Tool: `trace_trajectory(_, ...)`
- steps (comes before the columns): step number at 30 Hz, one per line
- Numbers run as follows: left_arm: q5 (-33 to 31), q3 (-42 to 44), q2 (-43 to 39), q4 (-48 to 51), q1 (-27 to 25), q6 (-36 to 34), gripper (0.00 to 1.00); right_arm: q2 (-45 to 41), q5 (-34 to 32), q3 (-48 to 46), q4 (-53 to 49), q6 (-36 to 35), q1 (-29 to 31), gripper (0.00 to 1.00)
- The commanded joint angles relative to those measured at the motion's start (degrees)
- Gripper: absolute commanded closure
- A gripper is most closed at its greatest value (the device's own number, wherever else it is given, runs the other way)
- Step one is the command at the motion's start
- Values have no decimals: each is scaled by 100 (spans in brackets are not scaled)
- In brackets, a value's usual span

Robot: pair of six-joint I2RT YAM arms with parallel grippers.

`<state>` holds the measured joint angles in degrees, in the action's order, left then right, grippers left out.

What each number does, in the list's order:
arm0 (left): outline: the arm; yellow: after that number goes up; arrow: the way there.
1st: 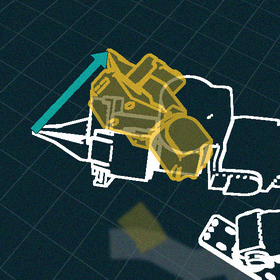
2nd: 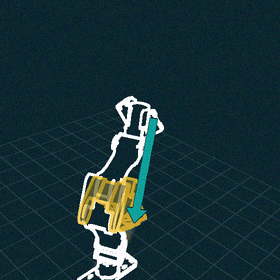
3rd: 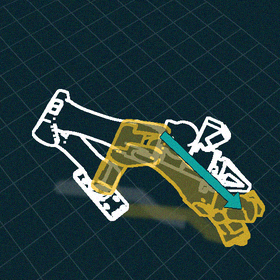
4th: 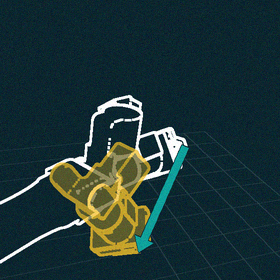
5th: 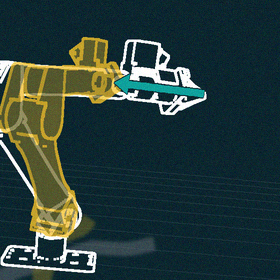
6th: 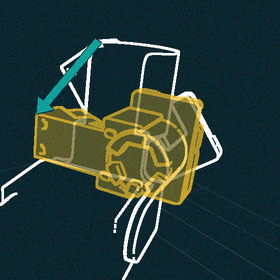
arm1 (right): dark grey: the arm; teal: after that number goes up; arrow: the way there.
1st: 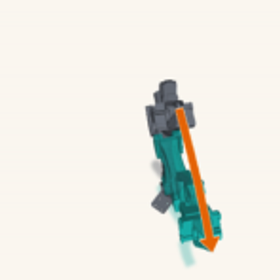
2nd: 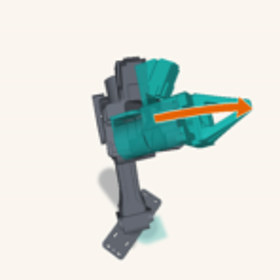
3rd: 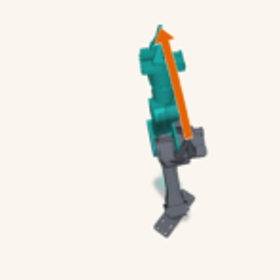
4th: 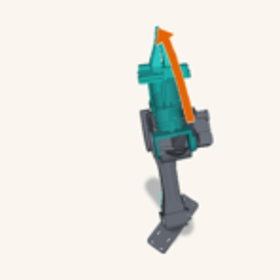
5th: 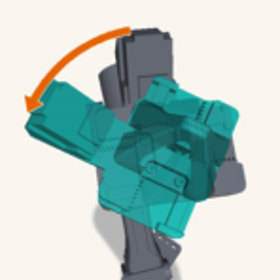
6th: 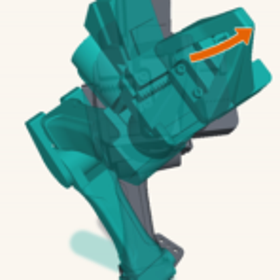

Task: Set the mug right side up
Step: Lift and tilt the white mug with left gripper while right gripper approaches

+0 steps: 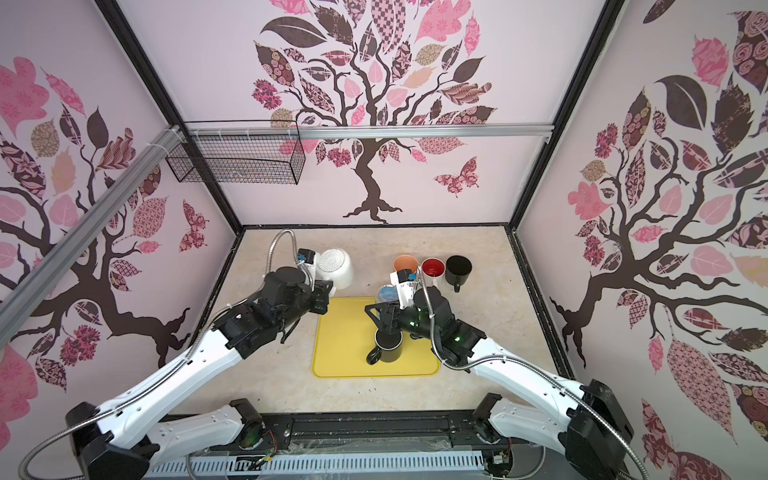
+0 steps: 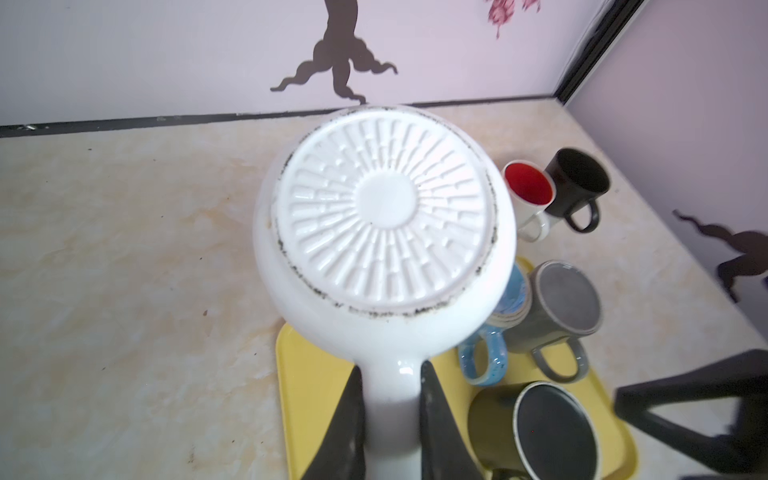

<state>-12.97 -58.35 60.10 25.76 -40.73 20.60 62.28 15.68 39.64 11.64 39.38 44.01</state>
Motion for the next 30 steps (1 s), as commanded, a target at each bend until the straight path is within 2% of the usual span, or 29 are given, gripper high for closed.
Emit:
trace_trajectory(1, 854, 200, -455, -1189, 4, 514, 100, 91, 341, 28, 896, 293, -18, 50)
trace_trajectory(6, 1443, 467, -826, -1792, 4, 1089, 100, 124, 562, -135, 1729, 703, -40, 49)
trace_trajectory(11, 1664, 684, -995, -2239, -5, 1379, 100, 244, 960, -320, 2804, 1342, -147, 48)
trace_trajectory(23, 1990, 1010, -1107, -3082, 8, 1894, 100, 590, 1275, -138, 3346, 1889, -168, 46)
trace_trajectory(30, 2325, 1392, -1176, -4016, 11, 2532, 100, 763, 1270, -218, 4151, 2446, -208, 47)
